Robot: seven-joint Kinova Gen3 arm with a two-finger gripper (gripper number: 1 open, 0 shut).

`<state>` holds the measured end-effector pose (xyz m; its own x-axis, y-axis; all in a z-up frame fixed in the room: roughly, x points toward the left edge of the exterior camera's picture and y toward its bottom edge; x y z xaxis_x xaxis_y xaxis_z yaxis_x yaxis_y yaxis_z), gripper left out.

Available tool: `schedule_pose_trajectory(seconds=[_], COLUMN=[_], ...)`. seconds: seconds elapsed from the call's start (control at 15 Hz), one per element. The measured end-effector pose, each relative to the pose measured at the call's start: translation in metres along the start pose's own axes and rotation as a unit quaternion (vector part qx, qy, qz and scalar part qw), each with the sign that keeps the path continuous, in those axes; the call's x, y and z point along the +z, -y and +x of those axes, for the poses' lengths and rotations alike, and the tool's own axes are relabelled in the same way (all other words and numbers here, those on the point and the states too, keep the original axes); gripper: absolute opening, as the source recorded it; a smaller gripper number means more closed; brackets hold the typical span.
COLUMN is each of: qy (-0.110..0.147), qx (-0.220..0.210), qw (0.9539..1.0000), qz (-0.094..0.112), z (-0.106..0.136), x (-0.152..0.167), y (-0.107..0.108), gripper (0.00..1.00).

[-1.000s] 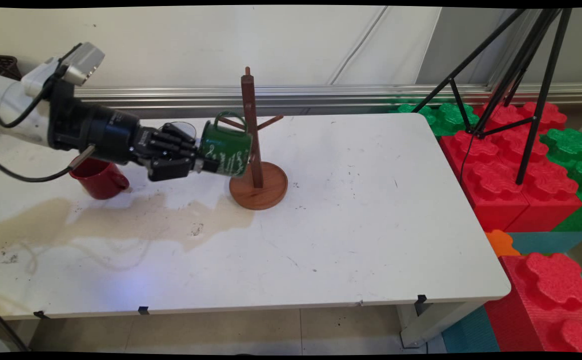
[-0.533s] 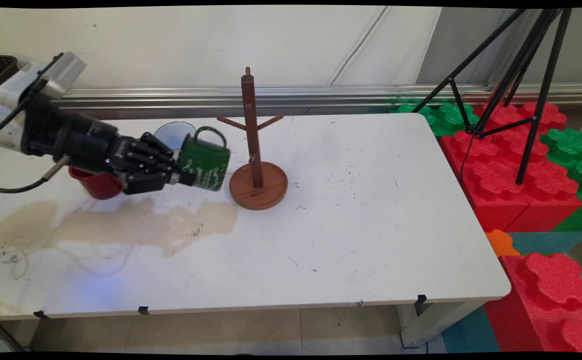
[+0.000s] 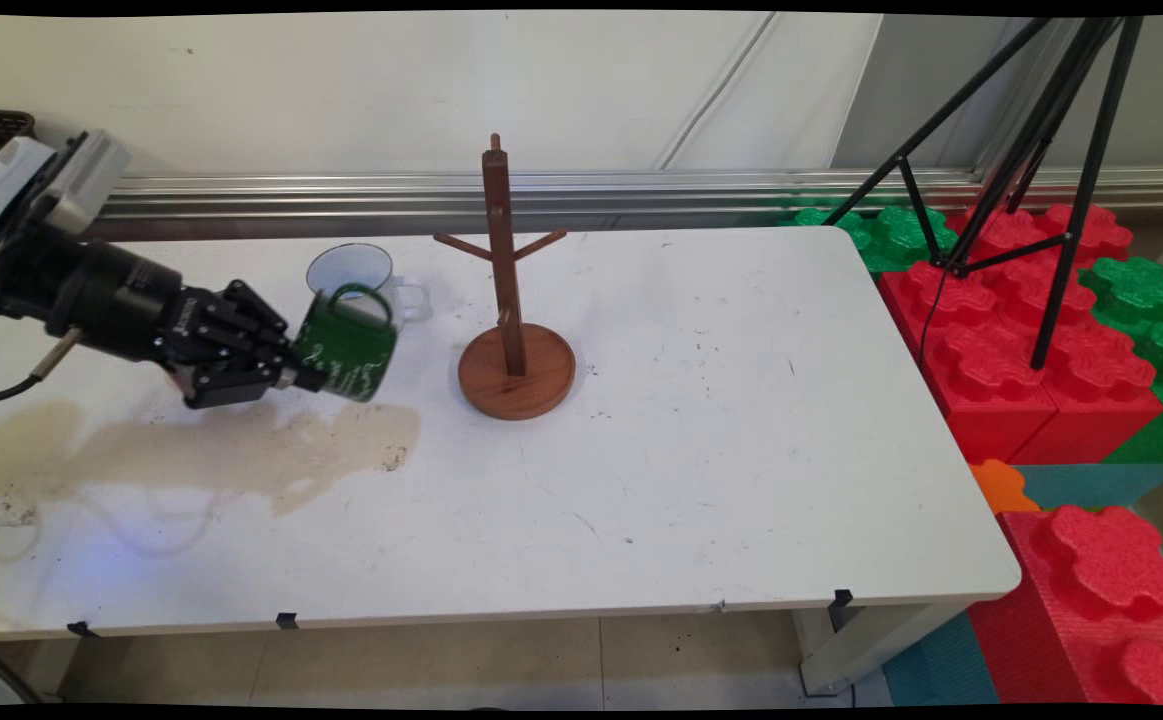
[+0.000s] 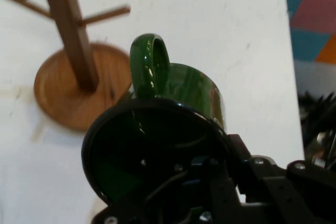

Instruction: Place the picked object on the table

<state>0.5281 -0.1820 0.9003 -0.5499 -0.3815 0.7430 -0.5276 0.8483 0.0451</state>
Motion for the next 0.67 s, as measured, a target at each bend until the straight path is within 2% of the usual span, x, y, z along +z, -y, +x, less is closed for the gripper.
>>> schedule_pose_trajectory(seconds=[0.2,0.4,0.67], qy=[0.036,0.058,0.096], qx=[0.013,0.02,0.035], qw=[0.9992,0.9979,0.9943], qz=[0.012,0.019,0.03], z=[-0.011,-0.018,-0.031], x=[-0.008,-0.011,-0.01], y=[0.003,0.004,0.006], gripper=[0.0,0.0,0.0])
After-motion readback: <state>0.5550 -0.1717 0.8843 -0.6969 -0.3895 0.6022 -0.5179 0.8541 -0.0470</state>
